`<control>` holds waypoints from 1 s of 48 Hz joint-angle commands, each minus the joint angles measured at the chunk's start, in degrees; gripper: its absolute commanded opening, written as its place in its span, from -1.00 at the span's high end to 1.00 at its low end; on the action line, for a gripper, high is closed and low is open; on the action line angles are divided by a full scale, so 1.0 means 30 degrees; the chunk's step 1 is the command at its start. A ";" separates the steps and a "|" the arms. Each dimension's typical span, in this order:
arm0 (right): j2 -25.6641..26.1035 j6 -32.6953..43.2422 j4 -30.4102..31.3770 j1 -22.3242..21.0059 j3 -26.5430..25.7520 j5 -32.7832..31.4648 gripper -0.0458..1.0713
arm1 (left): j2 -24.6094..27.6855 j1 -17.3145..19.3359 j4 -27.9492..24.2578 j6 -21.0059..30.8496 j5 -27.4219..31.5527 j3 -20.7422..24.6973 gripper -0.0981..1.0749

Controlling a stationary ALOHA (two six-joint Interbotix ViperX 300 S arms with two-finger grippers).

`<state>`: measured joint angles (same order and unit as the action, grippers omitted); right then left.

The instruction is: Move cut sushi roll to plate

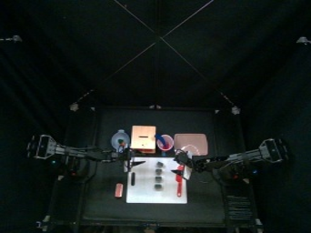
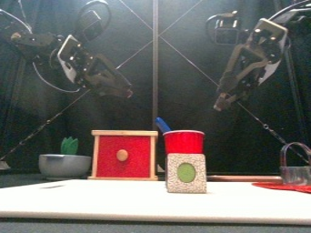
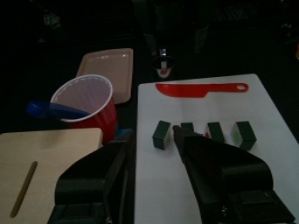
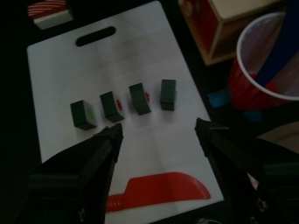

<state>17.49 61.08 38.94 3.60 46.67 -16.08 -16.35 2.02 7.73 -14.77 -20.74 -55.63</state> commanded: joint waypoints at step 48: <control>-0.7617 0.0000 -0.4541 -0.2197 -0.4424 -0.0117 -0.81 | -0.0205 0.0000 -0.1934 -0.0146 -0.0146 -0.1172 -0.53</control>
<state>-6.15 61.17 25.49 -2.64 34.54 -16.70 -16.61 2.11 2.11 -15.21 -20.65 -59.77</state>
